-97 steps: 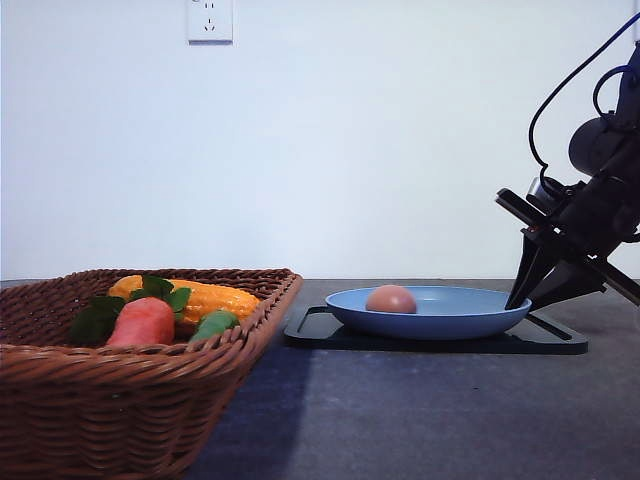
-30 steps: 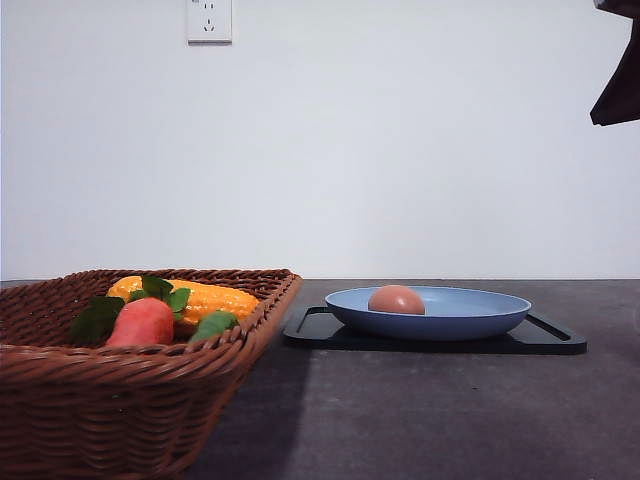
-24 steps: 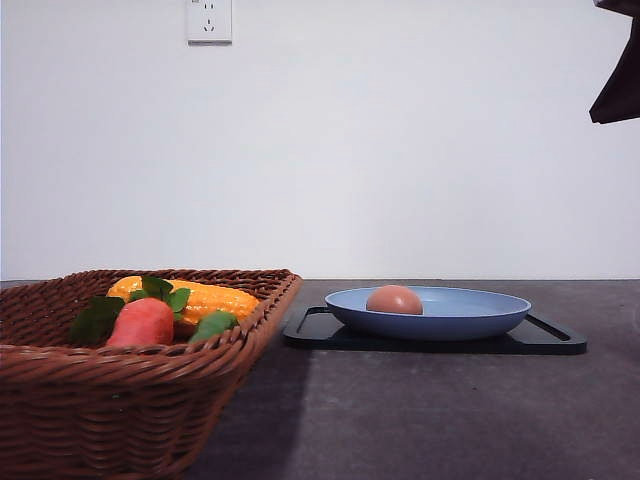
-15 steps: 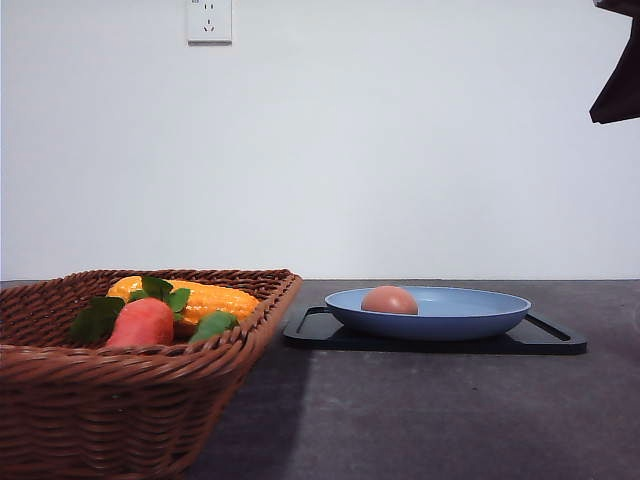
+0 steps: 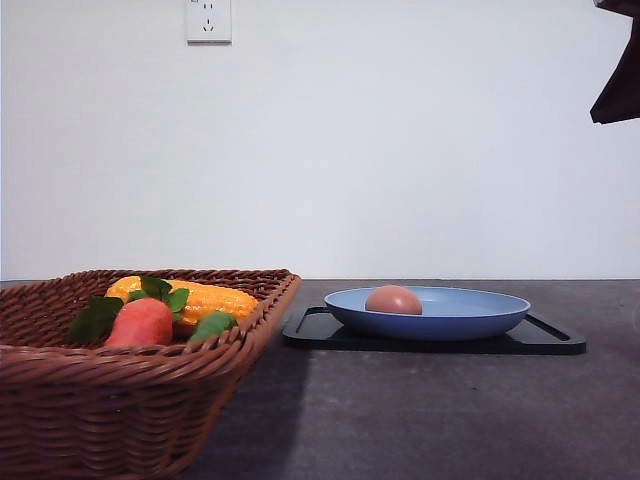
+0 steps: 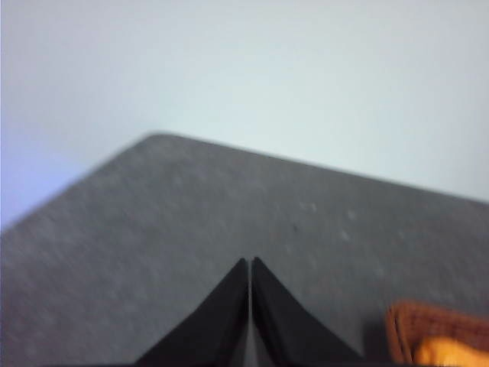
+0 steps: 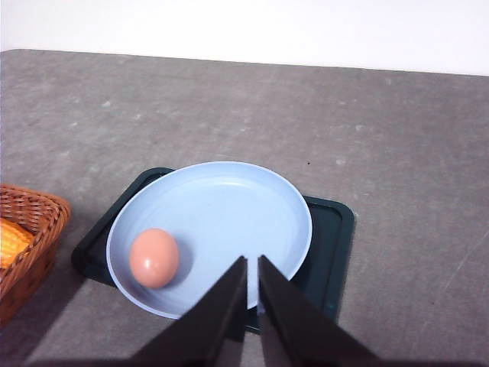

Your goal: Transfer egg from basket to plate and serve

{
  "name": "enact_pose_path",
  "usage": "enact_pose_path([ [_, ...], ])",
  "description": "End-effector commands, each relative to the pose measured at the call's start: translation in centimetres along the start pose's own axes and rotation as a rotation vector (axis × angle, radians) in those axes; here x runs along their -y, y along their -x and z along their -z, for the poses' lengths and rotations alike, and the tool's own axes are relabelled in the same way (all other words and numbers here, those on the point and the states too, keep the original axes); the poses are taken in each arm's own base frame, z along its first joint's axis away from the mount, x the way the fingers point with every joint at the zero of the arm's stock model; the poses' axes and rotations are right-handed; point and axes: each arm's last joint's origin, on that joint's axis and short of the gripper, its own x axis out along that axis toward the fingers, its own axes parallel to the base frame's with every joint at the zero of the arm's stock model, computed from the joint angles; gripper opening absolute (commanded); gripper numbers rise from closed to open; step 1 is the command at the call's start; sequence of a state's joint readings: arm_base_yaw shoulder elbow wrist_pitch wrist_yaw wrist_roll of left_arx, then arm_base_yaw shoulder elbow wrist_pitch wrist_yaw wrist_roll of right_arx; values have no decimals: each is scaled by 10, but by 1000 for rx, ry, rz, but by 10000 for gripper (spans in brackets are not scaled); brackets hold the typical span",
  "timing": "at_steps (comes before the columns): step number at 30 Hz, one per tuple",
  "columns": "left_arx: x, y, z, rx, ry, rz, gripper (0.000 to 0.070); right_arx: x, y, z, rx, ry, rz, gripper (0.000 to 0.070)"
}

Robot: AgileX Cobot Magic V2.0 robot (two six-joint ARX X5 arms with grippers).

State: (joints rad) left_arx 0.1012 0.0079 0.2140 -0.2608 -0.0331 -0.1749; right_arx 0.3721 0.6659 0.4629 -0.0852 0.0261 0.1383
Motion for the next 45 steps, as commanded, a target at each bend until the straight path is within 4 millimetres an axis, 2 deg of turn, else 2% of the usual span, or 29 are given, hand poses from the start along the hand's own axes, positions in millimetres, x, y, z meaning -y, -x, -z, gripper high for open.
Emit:
enact_pose_path([
  [1, -2, -4, 9, -7, -8, 9, 0, -1, 0, -4, 18, -10, -6, 0],
  [6, -6, -11, 33, -82, -9, -3, 0, -1, 0, -4, 26, -10, -7, 0],
  [15, -11, -17, 59, -163, -10, -17, 0, -2, 0, -6, 45, -11, -10, 0],
  [45, -11, -19, 61, -133, -7, -12, 0, -2, 1, -6, 41, -9, -15, 0],
])
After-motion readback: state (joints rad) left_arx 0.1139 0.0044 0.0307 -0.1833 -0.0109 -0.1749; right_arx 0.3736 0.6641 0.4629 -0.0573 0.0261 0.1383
